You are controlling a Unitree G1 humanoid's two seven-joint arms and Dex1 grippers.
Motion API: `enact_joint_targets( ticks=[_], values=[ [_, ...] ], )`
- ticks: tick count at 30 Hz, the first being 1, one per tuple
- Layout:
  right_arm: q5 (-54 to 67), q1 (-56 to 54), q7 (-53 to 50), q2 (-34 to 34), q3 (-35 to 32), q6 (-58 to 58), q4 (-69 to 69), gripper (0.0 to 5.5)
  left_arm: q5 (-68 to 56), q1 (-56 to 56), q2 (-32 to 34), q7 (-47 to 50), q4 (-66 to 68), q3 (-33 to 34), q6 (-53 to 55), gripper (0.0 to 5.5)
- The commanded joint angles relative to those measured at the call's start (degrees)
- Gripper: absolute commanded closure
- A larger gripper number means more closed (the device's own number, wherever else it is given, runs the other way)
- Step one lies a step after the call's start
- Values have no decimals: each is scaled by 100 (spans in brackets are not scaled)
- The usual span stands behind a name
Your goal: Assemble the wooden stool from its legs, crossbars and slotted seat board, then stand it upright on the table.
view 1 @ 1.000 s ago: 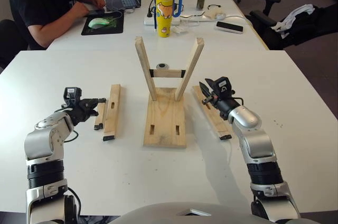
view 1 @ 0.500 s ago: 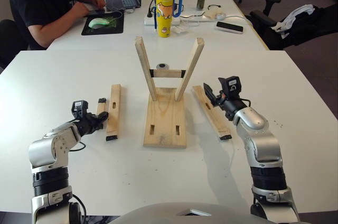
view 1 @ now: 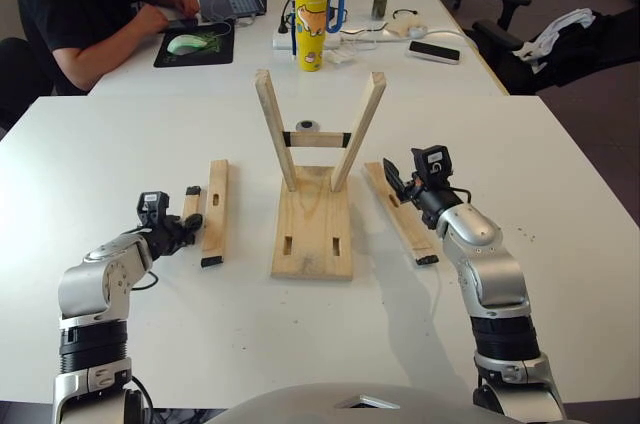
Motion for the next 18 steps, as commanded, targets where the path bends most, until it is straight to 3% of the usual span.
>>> enact_joint_targets(
  ticks=[1,5,8,14,18],
  values=[
    [-25,-69,-40,-13,27,127,-175,250,73,451,-77,87,516,3,220,358],
    [-94,-93,-33,-72,42,183,-193,250,30,476,-57,35,527,-41,196,416],
    [-84,-61,-100,-33,-58,106,-269,250,49,357,-87,38,426,-72,-91,416],
    [396,-238,-442,265,-839,-53,-178,250,246,-602,-184,128,16,129,-2382,416],
    [1072,-401,-405,401,-1429,-222,-230,250,50,-1347,-300,82,-629,146,-3306,416]
  ],
)
